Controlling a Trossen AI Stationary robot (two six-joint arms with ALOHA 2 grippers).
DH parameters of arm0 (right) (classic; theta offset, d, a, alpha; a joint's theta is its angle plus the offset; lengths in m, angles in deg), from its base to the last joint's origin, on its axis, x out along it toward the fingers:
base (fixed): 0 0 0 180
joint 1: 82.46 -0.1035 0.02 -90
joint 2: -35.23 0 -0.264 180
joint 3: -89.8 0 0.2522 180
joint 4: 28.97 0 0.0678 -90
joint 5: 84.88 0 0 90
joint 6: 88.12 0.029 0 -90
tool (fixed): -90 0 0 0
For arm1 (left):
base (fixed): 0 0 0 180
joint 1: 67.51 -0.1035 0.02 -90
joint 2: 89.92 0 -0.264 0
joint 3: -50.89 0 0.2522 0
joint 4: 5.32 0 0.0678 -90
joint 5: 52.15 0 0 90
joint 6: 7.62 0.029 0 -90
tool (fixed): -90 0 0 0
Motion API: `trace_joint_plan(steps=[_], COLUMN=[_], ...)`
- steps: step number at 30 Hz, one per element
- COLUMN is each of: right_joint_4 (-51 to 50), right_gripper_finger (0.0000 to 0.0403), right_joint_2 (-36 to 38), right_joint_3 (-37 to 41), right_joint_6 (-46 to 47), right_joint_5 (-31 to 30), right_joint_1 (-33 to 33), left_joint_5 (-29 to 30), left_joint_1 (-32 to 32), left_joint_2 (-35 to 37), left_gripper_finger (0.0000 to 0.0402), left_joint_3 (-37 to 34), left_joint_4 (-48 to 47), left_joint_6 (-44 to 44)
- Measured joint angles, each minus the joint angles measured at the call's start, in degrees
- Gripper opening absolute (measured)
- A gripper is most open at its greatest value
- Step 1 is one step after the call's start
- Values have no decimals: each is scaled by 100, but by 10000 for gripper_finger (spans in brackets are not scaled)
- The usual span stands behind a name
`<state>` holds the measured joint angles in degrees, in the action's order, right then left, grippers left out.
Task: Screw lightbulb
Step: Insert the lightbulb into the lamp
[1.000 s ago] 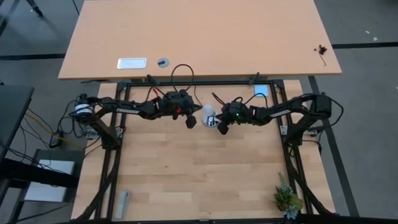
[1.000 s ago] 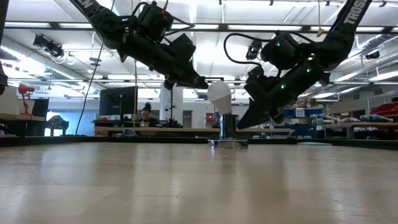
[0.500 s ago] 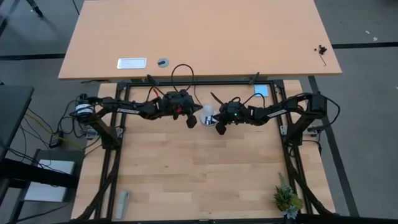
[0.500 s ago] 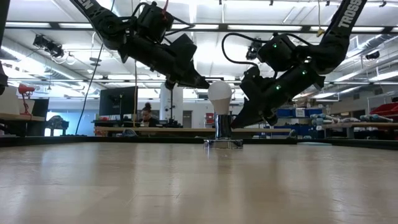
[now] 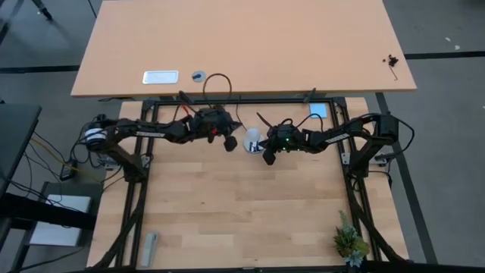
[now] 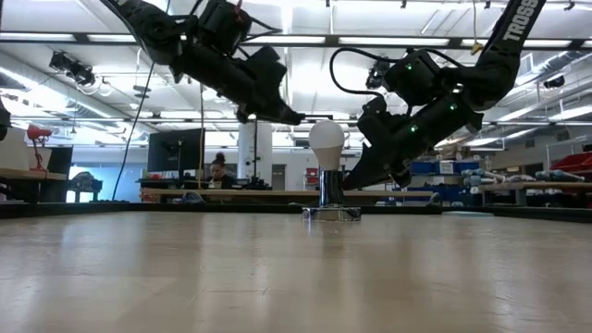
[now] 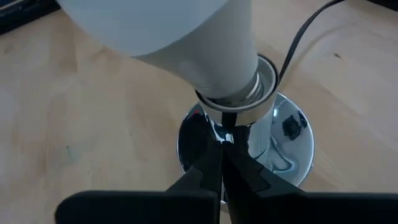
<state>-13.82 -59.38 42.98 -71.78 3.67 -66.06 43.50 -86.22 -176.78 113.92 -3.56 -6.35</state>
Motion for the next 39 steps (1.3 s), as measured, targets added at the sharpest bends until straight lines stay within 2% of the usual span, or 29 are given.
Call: trace_joint_plan(steps=[4,11,17,24,31,39], right_joint_4=[-9,50,512,589,671,675], right_gripper_finger=[20,16,16,15,14,15], right_joint_2=[0,0,0,0,9,9], right_joint_3=[0,1,2,2,2,2], right_joint_6=[-78,-106,-429,-437,-258,-236], right_joint_5=[-379,-790,-673,-352,-356,-344], right_joint_1=[-43,110,292,195,-25,-69], left_joint_5=[-74,-368,-557,-979,-931,-883], left_joint_1=[-47,29,30,303,691,970], left_joint_2=[185,96,45,45,18,18], left_gripper_finger=[0,0,0,0,0,0], left_joint_3=[0,-13,-539,-1254,-1279,-1206], left_joint_4=[-251,-389,139,1359,1420,2051], left_joint_6=[-17,-19,-297,-686,-713,-737])
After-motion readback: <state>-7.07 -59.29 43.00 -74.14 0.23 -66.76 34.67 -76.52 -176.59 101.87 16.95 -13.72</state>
